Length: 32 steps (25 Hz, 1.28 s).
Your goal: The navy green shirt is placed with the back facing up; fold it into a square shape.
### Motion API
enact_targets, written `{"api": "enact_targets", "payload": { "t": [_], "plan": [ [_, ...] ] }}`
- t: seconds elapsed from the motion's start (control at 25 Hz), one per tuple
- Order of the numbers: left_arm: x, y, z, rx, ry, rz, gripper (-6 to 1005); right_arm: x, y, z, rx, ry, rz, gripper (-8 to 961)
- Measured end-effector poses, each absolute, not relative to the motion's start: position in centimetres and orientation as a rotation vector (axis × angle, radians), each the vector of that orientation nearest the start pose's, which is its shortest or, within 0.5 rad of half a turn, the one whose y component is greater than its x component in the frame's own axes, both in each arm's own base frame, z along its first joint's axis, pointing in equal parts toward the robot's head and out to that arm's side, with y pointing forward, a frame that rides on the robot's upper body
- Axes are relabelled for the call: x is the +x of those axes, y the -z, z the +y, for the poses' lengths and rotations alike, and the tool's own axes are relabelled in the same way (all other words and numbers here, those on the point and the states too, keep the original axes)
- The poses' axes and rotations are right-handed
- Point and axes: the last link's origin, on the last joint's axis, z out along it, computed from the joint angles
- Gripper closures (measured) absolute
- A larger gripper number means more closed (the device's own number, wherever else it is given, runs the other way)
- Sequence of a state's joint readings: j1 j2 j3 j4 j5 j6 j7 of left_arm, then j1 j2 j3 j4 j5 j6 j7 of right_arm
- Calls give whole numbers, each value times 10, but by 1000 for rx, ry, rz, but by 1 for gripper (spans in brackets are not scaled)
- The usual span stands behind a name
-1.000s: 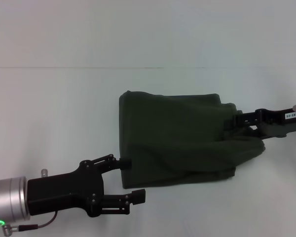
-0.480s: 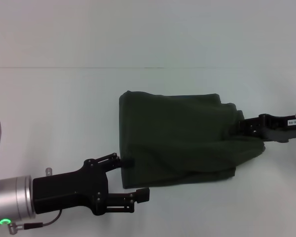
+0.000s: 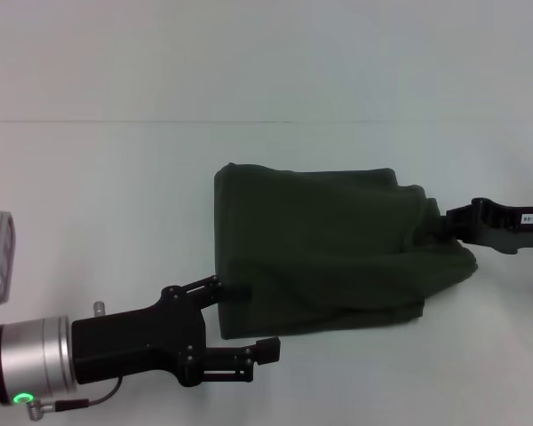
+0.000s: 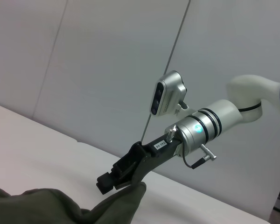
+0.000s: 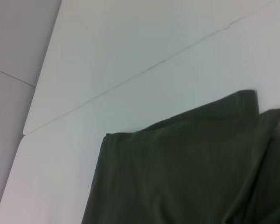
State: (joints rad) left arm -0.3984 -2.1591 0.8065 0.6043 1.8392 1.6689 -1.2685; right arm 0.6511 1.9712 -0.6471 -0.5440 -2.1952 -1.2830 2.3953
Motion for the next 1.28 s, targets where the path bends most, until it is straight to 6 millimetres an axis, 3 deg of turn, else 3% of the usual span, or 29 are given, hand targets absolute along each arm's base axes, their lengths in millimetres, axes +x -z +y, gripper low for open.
{"api": "enact_targets", "payload": {
  "t": [0.2,0.64,0.76,0.96,1.28],
  "plan": [
    [-252,41,275,-2772,997,-634,49,294,-25,382,-2059,-555,1907,907],
    [-253,40,275,-2772,995,-638,50,299,-33,383,-2025,-483,1953,922],
    [-253,40,275,-2770,995,-638,50,298,-29,383,-2029,-473,1954,702],
    [-254,39,276,-2766,995,-638,49,294,-23,383,-2038,-475,1958,456],
    [-255,38,275,-2761,992,-636,49,292,-15,381,-2043,-473,1980,441]
  ]
}}
